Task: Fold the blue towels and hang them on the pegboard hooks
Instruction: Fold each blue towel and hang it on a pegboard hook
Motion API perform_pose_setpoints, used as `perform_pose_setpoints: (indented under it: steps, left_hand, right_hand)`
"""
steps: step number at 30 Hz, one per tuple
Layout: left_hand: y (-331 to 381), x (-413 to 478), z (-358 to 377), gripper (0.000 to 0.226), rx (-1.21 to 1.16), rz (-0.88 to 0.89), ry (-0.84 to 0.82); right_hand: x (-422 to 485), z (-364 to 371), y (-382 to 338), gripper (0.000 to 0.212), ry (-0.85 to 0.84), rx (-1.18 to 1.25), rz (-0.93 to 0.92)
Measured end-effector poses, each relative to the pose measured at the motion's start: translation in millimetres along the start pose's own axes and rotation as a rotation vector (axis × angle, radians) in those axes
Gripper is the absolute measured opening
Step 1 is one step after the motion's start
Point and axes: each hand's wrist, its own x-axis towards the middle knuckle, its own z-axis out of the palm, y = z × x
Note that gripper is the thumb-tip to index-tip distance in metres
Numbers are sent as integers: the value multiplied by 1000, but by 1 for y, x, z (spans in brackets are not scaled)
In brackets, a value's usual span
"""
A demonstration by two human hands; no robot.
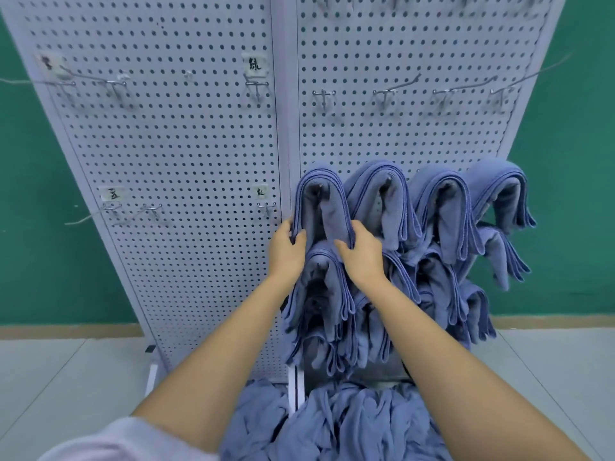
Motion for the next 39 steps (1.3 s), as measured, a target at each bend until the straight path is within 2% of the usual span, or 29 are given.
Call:
perform_pose_setpoints:
  steps: [6, 14, 23, 33, 37, 39]
  left_hand:
    - [7, -44, -17, 37, 11, -68, 9]
    - [-28, -138, -11, 24, 91, -112, -62]
    - [-143, -235, 32, 21, 159, -382, -315]
    - [-247, -232, 96, 23, 243, -558, -420]
    - [-280, -220, 126, 23, 262, -579, -462]
    - [-293, -211, 141, 23, 275, -589, -470]
  right_hand:
    - [-34, -20, -4, 50, -72, -36, 49]
    - [-127, -43, 33, 34, -308, -117, 113]
    - [-231, -16, 153, 22, -531, -193, 362]
    - [-231, 27, 259, 25, -567, -277, 525]
    - [-222, 42, 297, 9, -611, -438, 527]
    - [-217, 53, 319, 10, -630, -419, 563]
